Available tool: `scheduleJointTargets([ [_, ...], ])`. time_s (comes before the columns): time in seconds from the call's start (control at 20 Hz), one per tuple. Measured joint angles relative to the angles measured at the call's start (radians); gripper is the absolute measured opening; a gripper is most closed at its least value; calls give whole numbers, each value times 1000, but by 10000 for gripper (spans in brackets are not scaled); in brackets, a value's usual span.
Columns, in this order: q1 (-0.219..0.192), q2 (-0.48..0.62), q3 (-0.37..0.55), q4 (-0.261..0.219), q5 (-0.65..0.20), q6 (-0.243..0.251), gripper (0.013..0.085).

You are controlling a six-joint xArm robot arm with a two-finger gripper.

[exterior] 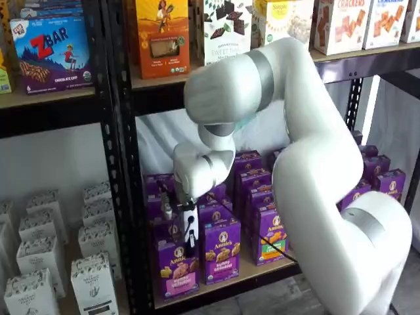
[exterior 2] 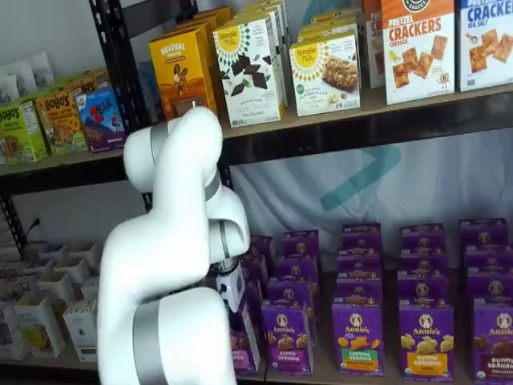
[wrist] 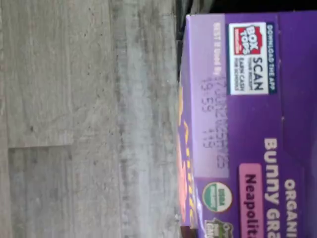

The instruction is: Pick up the purple box with a pink patch in the middle, on the bottom shelf, the first box from the left

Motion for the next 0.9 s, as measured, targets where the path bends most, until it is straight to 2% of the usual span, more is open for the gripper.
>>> scheduleJointTargets([
  [0.35, 3, -117, 154, -40, -34, 39, 290],
  [0.6, 0, -215, 262, -21, -55, 19, 290],
  [0.9, -7, -303, 344, -14, -45, 6, 290],
])
